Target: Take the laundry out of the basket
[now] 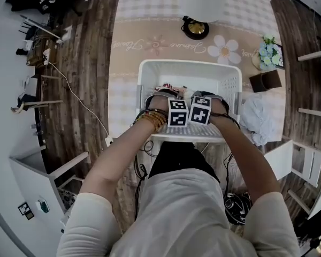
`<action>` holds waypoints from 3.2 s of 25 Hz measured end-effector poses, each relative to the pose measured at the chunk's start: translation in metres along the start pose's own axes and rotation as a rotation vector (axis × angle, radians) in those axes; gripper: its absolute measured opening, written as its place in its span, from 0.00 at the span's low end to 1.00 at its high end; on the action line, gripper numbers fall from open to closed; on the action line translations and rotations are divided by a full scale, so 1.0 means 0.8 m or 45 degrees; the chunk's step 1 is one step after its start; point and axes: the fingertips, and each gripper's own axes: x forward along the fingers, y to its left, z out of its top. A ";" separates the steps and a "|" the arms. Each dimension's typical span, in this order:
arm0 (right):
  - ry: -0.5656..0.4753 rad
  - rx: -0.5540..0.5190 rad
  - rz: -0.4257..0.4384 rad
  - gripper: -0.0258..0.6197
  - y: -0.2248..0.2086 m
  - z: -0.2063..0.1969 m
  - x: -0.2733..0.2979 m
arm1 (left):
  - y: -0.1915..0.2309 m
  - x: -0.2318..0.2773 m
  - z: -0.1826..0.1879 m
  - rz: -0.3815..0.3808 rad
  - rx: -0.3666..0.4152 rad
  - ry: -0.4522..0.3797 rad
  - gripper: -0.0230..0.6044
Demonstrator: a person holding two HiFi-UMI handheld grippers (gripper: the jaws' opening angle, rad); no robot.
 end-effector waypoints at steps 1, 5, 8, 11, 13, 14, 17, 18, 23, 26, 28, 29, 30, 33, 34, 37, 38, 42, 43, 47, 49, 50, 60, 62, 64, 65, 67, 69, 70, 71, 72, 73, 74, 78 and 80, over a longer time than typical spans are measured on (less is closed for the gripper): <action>-0.006 -0.006 -0.019 0.45 -0.001 -0.001 0.003 | 0.000 0.002 0.000 -0.005 -0.010 -0.003 0.51; -0.007 -0.021 -0.041 0.33 -0.003 -0.002 0.007 | 0.001 0.002 -0.001 -0.026 -0.059 -0.018 0.40; -0.014 -0.012 -0.014 0.27 -0.002 0.002 0.003 | 0.000 -0.001 -0.001 -0.040 -0.088 -0.012 0.26; -0.050 0.035 0.011 0.24 0.001 0.007 -0.015 | -0.002 -0.016 0.004 -0.066 -0.145 -0.022 0.21; -0.072 0.063 0.003 0.24 -0.002 0.013 -0.034 | 0.003 -0.033 0.007 -0.068 -0.169 -0.026 0.20; -0.083 0.074 -0.008 0.23 -0.006 0.016 -0.045 | 0.007 -0.043 0.009 -0.064 -0.172 -0.026 0.20; -0.114 0.108 -0.048 0.23 -0.016 0.022 -0.079 | 0.017 -0.075 0.018 -0.051 -0.183 -0.037 0.19; -0.126 0.117 -0.062 0.23 -0.019 0.024 -0.092 | 0.020 -0.087 0.022 -0.045 -0.190 -0.045 0.19; -0.197 0.119 -0.137 0.23 -0.028 0.036 -0.166 | 0.035 -0.157 0.039 0.007 -0.208 -0.106 0.19; -0.257 0.119 -0.191 0.23 -0.032 0.045 -0.220 | 0.041 -0.208 0.050 0.030 -0.218 -0.148 0.19; -0.296 0.114 -0.229 0.23 -0.035 0.052 -0.258 | 0.047 -0.246 0.058 0.055 -0.218 -0.173 0.19; -0.312 0.109 -0.253 0.23 -0.038 0.055 -0.279 | 0.052 -0.265 0.062 0.072 -0.214 -0.182 0.19; -0.325 0.102 -0.280 0.23 -0.041 0.057 -0.299 | 0.057 -0.284 0.067 0.093 -0.207 -0.189 0.19; -0.358 0.066 -0.364 0.23 -0.049 0.065 -0.357 | 0.074 -0.340 0.078 0.175 -0.185 -0.193 0.19; -0.368 0.055 -0.388 0.23 -0.050 0.070 -0.377 | 0.078 -0.358 0.080 0.201 -0.179 -0.190 0.19; -0.384 0.029 -0.458 0.23 -0.053 0.083 -0.435 | 0.084 -0.414 0.086 0.266 -0.164 -0.190 0.19; -0.381 0.018 -0.480 0.23 -0.055 0.086 -0.451 | 0.086 -0.432 0.089 0.288 -0.156 -0.197 0.19; -0.385 -0.013 -0.526 0.23 -0.058 0.092 -0.480 | 0.092 -0.463 0.098 0.331 -0.143 -0.193 0.19; -0.381 -0.009 -0.530 0.23 -0.059 0.089 -0.481 | 0.092 -0.463 0.101 0.333 -0.139 -0.191 0.19; -0.357 0.038 -0.535 0.23 -0.058 0.061 -0.484 | 0.095 -0.459 0.127 0.314 -0.105 -0.218 0.19; -0.347 0.083 -0.552 0.23 -0.055 0.036 -0.490 | 0.097 -0.457 0.153 0.305 -0.064 -0.239 0.19; -0.340 0.106 -0.562 0.23 -0.053 0.023 -0.494 | 0.097 -0.456 0.167 0.296 -0.039 -0.247 0.19; -0.230 0.480 -0.702 0.23 -0.013 -0.178 -0.554 | 0.070 -0.432 0.373 0.112 0.296 -0.323 0.18; -0.202 0.559 -0.729 0.23 0.004 -0.220 -0.565 | 0.058 -0.426 0.416 0.079 0.355 -0.343 0.17; -0.181 0.629 -0.750 0.23 0.025 -0.257 -0.573 | 0.057 -0.426 0.467 0.135 0.455 -0.404 0.17; -0.173 0.661 -0.759 0.23 0.036 -0.274 -0.577 | 0.051 -0.424 0.487 0.141 0.498 -0.418 0.17; -0.159 0.713 -0.770 0.23 0.056 -0.302 -0.582 | 0.035 -0.419 0.519 0.125 0.553 -0.424 0.17; -0.150 0.746 -0.771 0.23 0.070 -0.322 -0.584 | 0.022 -0.414 0.541 0.108 0.587 -0.424 0.17; -0.148 0.758 -0.770 0.23 0.075 -0.328 -0.584 | 0.018 -0.412 0.548 0.102 0.598 -0.423 0.17; -0.147 0.768 -0.769 0.23 0.079 -0.333 -0.582 | 0.014 -0.409 0.553 0.096 0.607 -0.422 0.17; -0.146 0.775 -0.767 0.23 0.081 -0.337 -0.580 | 0.011 -0.405 0.555 0.090 0.614 -0.419 0.17; -0.145 0.778 -0.762 0.23 0.083 -0.339 -0.577 | 0.008 -0.400 0.555 0.084 0.619 -0.416 0.17; -0.143 0.779 -0.756 0.23 0.084 -0.340 -0.571 | 0.005 -0.394 0.553 0.075 0.621 -0.413 0.17; -0.155 0.781 -0.710 0.23 0.080 -0.346 -0.542 | 0.002 -0.364 0.549 0.042 0.603 -0.407 0.17; -0.168 0.787 -0.683 0.23 0.077 -0.350 -0.522 | 0.008 -0.347 0.549 0.049 0.594 -0.400 0.17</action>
